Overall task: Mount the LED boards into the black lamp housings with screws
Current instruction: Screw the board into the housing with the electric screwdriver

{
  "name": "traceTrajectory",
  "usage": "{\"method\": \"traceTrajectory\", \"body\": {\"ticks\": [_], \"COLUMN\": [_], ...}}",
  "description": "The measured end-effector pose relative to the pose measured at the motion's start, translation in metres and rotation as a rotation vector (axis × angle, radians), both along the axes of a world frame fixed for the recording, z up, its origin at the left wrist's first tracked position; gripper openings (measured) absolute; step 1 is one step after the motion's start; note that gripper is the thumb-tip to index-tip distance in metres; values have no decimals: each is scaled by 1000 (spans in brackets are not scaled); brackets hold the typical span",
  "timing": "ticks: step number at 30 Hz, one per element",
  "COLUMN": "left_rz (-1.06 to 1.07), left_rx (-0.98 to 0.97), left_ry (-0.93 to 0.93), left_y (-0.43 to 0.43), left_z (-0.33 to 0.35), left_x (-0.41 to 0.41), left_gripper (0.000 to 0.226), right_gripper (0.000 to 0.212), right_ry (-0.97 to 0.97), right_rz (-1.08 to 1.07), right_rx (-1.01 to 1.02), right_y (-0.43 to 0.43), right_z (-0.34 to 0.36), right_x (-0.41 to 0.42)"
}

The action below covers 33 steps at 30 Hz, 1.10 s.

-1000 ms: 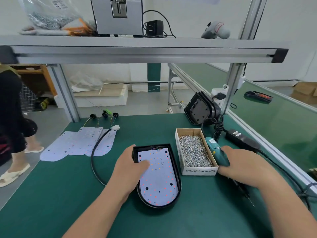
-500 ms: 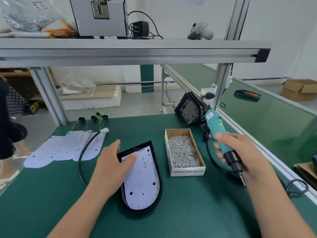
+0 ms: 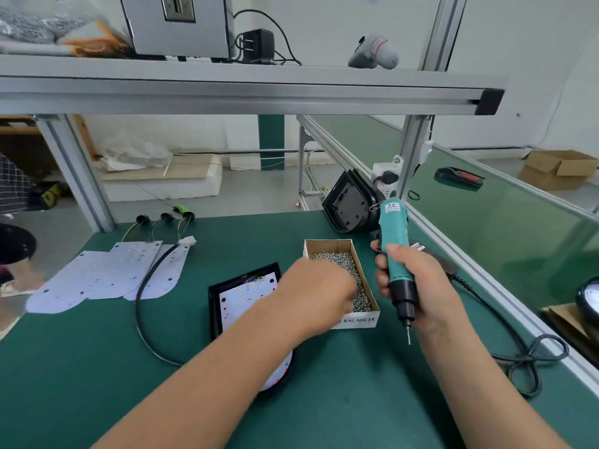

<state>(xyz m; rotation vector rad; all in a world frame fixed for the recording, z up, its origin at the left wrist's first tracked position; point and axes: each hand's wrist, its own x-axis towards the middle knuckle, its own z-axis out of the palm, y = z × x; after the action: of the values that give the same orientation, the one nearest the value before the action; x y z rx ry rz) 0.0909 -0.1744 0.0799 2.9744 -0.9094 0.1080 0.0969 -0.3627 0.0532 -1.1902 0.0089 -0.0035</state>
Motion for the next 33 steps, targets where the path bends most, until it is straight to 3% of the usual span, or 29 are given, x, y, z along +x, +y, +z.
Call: {"method": "traceTrajectory", "body": {"ticks": [2, 6, 16, 19, 21, 25, 27, 29, 33], "left_rz": [-9, 19, 17, 80, 136, 171, 189, 240, 314], "left_rx": [97, 59, -13, -284, -623, -1678, -1953, -2012, -1770], "left_ry": [52, 124, 25, 117, 259, 927, 1161, 1259, 1122], "left_y": [-13, -13, -4, 7, 20, 59, 82, 100, 116], "left_z": [-5, -4, -5, 8, 17, 27, 23, 16, -2], "left_x": [8, 17, 17, 17, 15, -11, -25, -36, -56], "left_gripper": [15, 22, 23, 12, 12, 12, 9, 8, 8], "right_gripper": [49, 48, 64, 56, 51, 45, 40, 31, 31], "right_ry": [2, -1, -42, -42, -45, -56, -60, -61, -111], "right_rz": [-2, -12, 14, -7, -20, -21, -8, 20, 79], "right_rx": [-6, -23, -51, -33, -9, 40, 88, 172, 217], "right_y": [-2, -3, -1, -1, -1, 6, 15, 26, 63], "right_z": [-2, -4, -6, -6, -5, -2, 1, 5, 25], "right_x": [0, 1, 2, 1, 1, -5, -10, -15, -19]}}
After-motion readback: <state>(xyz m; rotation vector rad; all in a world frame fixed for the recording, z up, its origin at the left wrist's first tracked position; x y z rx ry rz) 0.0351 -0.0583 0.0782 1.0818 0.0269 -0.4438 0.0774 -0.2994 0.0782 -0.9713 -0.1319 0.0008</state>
